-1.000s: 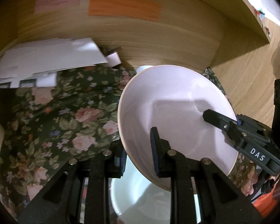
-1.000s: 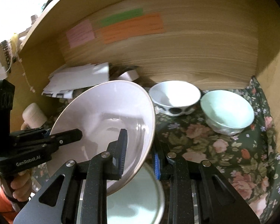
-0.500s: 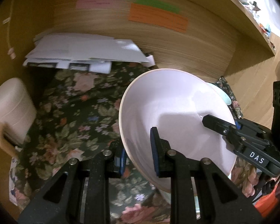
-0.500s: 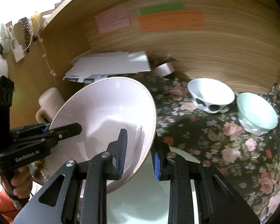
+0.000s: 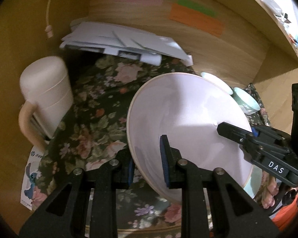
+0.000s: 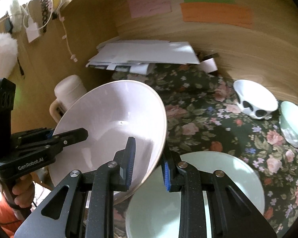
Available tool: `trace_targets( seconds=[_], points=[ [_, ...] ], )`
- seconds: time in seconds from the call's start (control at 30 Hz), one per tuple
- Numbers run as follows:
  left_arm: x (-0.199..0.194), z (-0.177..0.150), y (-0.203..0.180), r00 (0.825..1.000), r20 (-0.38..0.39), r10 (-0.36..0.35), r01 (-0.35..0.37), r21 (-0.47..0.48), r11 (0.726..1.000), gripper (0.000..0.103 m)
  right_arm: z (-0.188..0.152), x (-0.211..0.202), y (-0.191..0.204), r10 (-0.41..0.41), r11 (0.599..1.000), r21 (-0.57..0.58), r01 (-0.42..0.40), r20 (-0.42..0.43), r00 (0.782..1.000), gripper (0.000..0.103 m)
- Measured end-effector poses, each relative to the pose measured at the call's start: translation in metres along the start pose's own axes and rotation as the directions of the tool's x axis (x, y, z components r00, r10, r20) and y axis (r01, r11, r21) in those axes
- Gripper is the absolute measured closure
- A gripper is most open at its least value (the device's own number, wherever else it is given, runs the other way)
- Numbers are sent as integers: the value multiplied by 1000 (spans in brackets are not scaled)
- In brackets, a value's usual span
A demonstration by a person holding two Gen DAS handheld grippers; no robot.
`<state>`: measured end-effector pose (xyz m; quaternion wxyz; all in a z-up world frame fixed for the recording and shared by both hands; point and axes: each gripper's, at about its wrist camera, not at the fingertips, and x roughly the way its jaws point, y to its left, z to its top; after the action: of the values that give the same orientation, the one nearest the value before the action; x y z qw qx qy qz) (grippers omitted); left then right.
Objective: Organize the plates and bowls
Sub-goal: 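Lift the pale pink plate with the left tool and carry it over the stack, then lower the pale pink plate onto the mint green plate and open the left tool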
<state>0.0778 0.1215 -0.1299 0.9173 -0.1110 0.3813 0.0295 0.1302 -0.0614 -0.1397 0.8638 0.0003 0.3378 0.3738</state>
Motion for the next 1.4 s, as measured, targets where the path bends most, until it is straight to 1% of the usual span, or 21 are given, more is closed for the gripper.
trace_targets(
  seconds=[0.2, 0.37, 0.67, 0.9, 1.03, 1.2, 1.23, 1.3, 1.33, 1.37, 1.4],
  points=[
    [1, -4, 17, 999, -21, 28, -29, -21, 999, 80, -1, 19, 9, 30, 999, -12, -31, -48, 998, 81],
    [10, -9, 28, 998, -51, 42, -44, -37, 998, 80, -4, 35, 14, 37, 999, -23, -39, -98, 994, 81],
    [31, -12, 36, 994, -99, 35, -39, -47, 998, 80, -9, 54, 9, 20, 999, -28, -25, -162, 987, 81],
    [45, -14, 40, 991, -128, 25, -31, -48, 998, 80, -11, 66, 5, 18, 1000, -17, -22, -215, 976, 81],
    [47, -14, 38, 991, -129, 29, -33, -30, 999, 80, -12, 69, 5, 19, 999, -22, -25, -225, 974, 79],
    [43, -13, 37, 993, -111, 47, -49, -14, 999, 80, -13, 69, 5, 11, 1000, -22, -16, -214, 977, 78],
    [41, -12, 37, 993, -106, 51, -53, -15, 999, 79, -13, 68, 4, 8, 1000, -24, -14, -211, 977, 78],
    [36, -11, 38, 994, -91, 59, -61, -22, 998, 70, -12, 65, 3, 4, 1000, -22, -9, -200, 980, 77],
    [33, -10, 39, 995, -78, 67, -69, -25, 997, 61, -11, 62, 2, 7, 1000, -19, -10, -188, 982, 74],
    [28, -9, 40, 995, -55, 77, -79, -26, 997, 55, -10, 59, 1, 6, 1000, -18, -10, -178, 984, 68],
    [24, -8, 40, 996, -35, 87, -88, -23, 996, 53, -9, 54, 2, 4, 1000, -19, -7, -161, 987, 65]
  ],
)
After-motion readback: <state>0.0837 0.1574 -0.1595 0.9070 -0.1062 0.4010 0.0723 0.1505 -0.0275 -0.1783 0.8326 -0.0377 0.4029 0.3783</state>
